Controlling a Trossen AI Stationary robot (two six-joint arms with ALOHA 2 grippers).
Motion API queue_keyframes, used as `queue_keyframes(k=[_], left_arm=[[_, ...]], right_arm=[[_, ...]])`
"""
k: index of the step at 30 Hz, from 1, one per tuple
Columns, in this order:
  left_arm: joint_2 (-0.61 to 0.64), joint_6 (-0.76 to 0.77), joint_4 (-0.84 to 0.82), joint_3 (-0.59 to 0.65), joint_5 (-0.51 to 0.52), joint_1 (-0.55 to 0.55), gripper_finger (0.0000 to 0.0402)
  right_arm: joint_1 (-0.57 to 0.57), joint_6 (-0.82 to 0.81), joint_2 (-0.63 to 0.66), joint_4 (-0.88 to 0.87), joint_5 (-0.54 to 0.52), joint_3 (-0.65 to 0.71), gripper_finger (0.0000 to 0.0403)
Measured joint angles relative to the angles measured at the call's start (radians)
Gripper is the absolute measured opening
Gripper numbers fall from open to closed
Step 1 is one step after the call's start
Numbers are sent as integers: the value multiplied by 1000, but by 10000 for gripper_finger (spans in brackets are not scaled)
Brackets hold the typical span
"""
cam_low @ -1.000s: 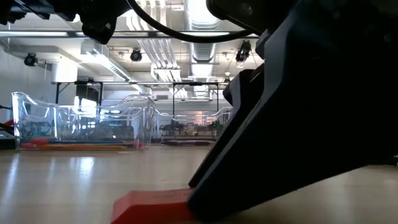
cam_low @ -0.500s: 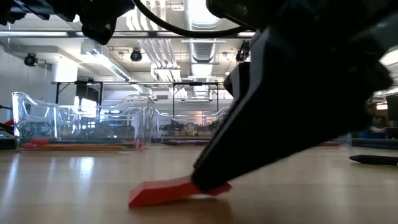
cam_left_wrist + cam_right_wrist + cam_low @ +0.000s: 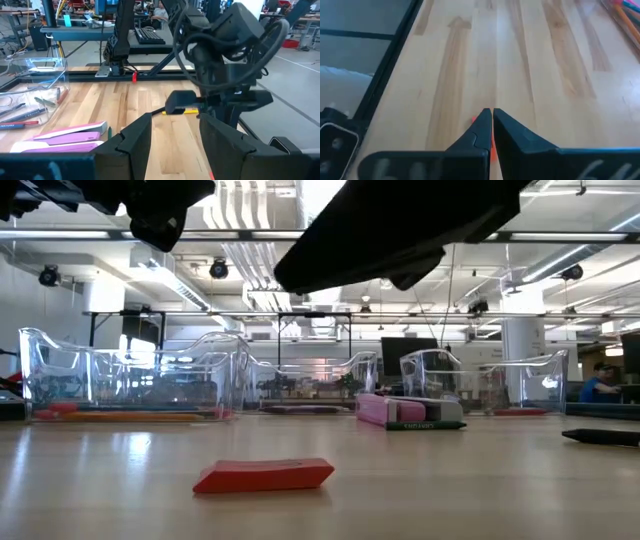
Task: Sort crayons/erasers/pens/pencils in bins
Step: Put the orange eraser into the top left transparent bin
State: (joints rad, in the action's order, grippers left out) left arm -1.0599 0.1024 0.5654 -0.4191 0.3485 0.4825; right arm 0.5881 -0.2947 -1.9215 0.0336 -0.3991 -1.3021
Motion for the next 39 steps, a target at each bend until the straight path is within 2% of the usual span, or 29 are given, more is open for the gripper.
queue_keyframes(k=[7,11,16,20,25,33,39], left_arm=[[0,0,-1,0,0,3,152],[0,0,-1,0,0,3,152],[0,0,-3,0,0,3,152],[0,0,-7,0,0,3,152],[0,13,-7,0,0,3,152],[0,18,-7,1,0,3,152],[0,19,-8,2,0,3,152]], right_arm=[[-14,-19,22,-29,-12,0,22],[-23,-20,-15,-18,31,-1,65],[-23,-29,-70,-17,35,0,128],[-26,-46,-91,-6,33,-1,158],[-31,-53,-97,-3,33,-1,165],[-31,-54,-99,-2,33,-1,156],[-35,-81,-153,17,50,-7,160]])
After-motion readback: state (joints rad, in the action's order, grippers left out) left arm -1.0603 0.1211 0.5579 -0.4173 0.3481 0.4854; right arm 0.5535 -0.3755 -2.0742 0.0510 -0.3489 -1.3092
